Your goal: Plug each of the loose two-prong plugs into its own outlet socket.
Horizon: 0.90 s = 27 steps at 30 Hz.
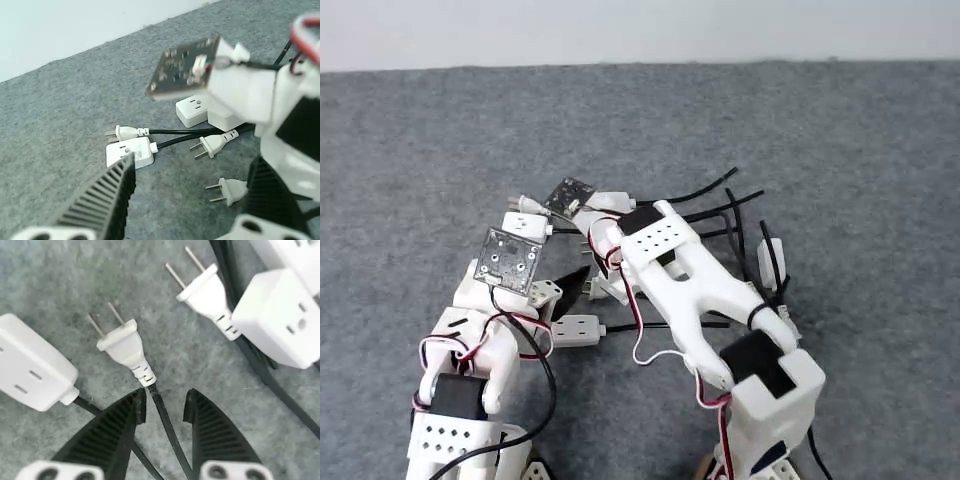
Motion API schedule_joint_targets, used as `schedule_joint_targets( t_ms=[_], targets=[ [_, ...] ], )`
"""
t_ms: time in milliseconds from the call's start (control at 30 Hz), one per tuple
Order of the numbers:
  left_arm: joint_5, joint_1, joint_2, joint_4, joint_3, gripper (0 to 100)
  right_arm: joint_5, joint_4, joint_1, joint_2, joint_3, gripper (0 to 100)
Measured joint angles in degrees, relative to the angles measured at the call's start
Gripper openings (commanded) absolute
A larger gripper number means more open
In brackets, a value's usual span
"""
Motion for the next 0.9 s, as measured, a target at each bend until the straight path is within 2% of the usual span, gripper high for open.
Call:
schedule_joint_targets(
  t_ms=[233, 433, 633, 900],
  targets=[
    [1.4, -4.3, 0.0, 0.0, 0.0, 35, -0.1, -0.4, -0.3, 3.3, -2.1, 13.2],
    [4.0, -5.4, 0.0, 0.0, 0.0, 35, -0.1, -0.4, -4.0, 3.6, -3.7, 13.3],
    [7.1, -10.3, 0.0, -2.1, 0.0, 35, 0.0, -0.8, -5.6, 3.6, -4.2, 13.3],
    [7.7, -10.6, 0.0, -2.1, 0.0, 35, 0.0, -1.8, -5.6, 3.6, -4.2, 13.3]
  ],
)
